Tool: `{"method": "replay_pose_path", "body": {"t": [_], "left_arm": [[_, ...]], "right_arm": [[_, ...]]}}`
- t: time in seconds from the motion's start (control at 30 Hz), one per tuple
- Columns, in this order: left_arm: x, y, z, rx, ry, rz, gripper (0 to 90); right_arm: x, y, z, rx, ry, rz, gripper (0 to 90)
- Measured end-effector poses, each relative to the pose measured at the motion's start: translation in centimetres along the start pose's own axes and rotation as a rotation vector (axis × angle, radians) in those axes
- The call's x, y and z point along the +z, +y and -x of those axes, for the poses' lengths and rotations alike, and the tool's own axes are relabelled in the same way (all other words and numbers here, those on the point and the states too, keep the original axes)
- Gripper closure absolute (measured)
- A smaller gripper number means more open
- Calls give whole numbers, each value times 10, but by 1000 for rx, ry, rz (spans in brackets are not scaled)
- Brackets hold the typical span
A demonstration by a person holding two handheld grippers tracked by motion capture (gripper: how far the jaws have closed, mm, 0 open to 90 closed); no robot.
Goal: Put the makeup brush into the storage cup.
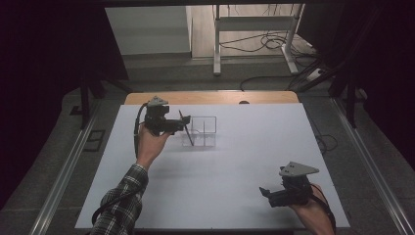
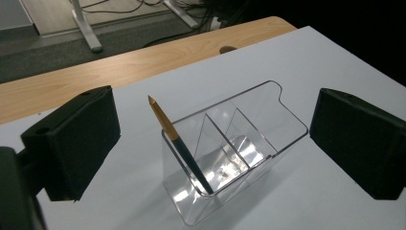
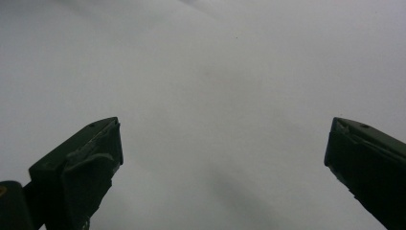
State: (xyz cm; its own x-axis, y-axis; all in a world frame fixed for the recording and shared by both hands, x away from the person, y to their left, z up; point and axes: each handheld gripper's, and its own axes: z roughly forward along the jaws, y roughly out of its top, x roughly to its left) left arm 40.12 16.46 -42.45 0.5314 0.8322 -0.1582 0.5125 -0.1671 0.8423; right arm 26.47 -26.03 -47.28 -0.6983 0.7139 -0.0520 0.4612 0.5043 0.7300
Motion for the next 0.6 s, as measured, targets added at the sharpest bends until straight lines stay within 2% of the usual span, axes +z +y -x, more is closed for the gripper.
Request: {"method": "replay_pose_path", "body": {"t": [0.1,0.33,0.6], "left_arm": [[-1,0,1,9,3,-6,31],[-8,-1,4,60,21,-24,22],[-14,-6,7,80,4,-37,22]], "right_arm": [[0,0,0,-2,0,-1,0],[1,0,-1,-5,1,-5,0],[0,0,-1,-6,1,-2,0]]}}
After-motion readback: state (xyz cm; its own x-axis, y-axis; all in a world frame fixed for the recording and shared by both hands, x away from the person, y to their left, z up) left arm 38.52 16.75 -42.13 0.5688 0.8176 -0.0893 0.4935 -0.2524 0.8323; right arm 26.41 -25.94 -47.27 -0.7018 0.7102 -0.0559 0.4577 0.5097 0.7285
